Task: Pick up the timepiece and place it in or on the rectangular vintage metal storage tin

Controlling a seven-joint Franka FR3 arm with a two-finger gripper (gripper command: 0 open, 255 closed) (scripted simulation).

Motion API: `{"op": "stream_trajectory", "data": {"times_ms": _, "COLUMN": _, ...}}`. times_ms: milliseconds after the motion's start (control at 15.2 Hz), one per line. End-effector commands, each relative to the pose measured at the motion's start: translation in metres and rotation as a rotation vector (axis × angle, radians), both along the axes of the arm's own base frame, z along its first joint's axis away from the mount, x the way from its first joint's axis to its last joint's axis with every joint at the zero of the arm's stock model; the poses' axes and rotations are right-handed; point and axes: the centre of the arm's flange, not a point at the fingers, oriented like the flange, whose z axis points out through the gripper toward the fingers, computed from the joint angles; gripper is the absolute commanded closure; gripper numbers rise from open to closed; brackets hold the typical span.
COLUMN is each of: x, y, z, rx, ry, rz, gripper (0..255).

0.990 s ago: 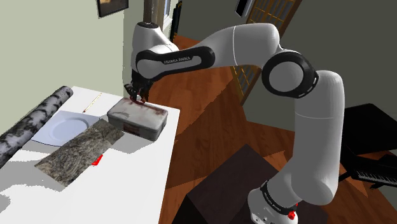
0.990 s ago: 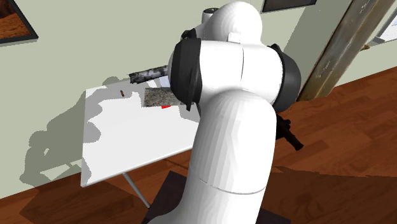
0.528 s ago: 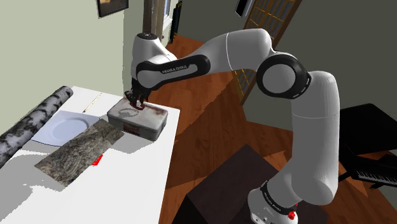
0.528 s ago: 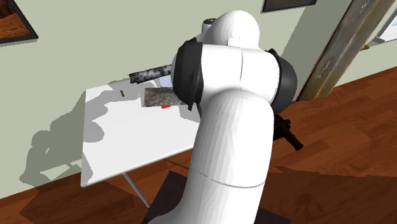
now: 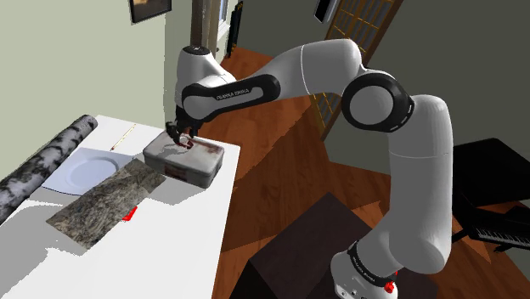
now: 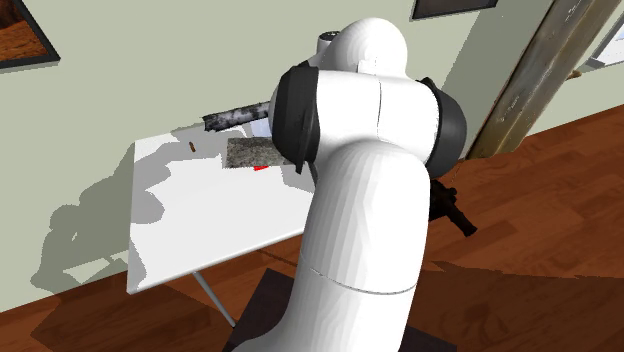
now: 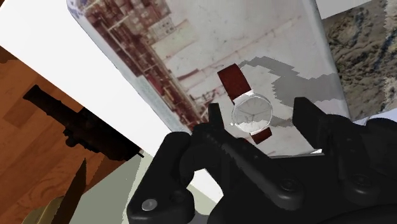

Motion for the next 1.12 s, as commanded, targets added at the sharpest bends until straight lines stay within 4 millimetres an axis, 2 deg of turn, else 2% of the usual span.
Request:
{"op": "stream_trajectory", "data": {"times_ms": 0, "x": 0.0, "y": 0.0, "z": 0.0, "rx": 0.0, "ry": 0.0, "rz": 0.0, "gripper": 0}}
{"op": "stream_trajectory", "data": {"times_ms": 264, "x": 0.0, "y": 0.0, "z": 0.0, "rx": 0.0, "ry": 0.0, "rz": 0.0, "gripper": 0}}
{"op": "stream_trajectory", "data": {"times_ms": 528, "x": -0.007, "y": -0.001, "z": 0.049, "rx": 0.0, "ry": 0.0, "rz": 0.0, "gripper": 0}}
{"op": "stream_trajectory", "data": {"times_ms": 1056, "x": -0.007, "y": -0.001, "z": 0.049, "rx": 0.0, "ry": 0.0, "rz": 0.0, "gripper": 0}}
